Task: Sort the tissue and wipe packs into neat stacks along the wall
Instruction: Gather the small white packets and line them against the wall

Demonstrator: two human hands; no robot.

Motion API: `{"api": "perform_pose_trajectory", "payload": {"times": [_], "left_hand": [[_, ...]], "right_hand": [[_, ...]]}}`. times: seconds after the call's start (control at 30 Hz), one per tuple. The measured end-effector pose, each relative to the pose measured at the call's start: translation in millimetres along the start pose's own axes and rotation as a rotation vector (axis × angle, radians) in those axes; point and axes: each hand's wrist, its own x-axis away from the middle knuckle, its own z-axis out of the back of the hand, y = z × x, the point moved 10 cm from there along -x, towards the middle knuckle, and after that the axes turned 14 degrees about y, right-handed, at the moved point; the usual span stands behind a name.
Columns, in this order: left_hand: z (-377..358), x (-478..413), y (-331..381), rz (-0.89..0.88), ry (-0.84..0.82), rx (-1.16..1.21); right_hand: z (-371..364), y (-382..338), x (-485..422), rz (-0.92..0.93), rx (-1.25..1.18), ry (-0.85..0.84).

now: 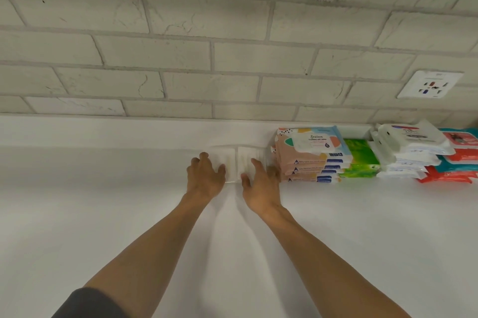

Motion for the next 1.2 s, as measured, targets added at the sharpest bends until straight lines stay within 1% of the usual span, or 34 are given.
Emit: {"api": "perform_pose_trajectory", "payload": {"times": [0.2, 0.47, 0.67, 0.9, 1.2], "left_hand": [[1, 3, -1, 0.015, 0.013, -0.023], [1, 1, -5, 0.055, 0.033, -0.012], [9, -7, -15, 0.049, 0.023, 0.001], [32, -24, -50, 0.062, 0.029, 0.004], [58, -46, -83, 0.072, 0.017, 0.027]], "right_hand": [[-8, 7, -12, 0.006, 0.097, -0.01], [-17, 5, -25, -0.012, 0.058, -0.069], [-19, -13, -18, -0.027, -0.014, -0.074], [-41, -46, -1, -0.051, -0.083, -0.103], [-63, -81, 10, -0.06, -0.138, -0.088]]}}
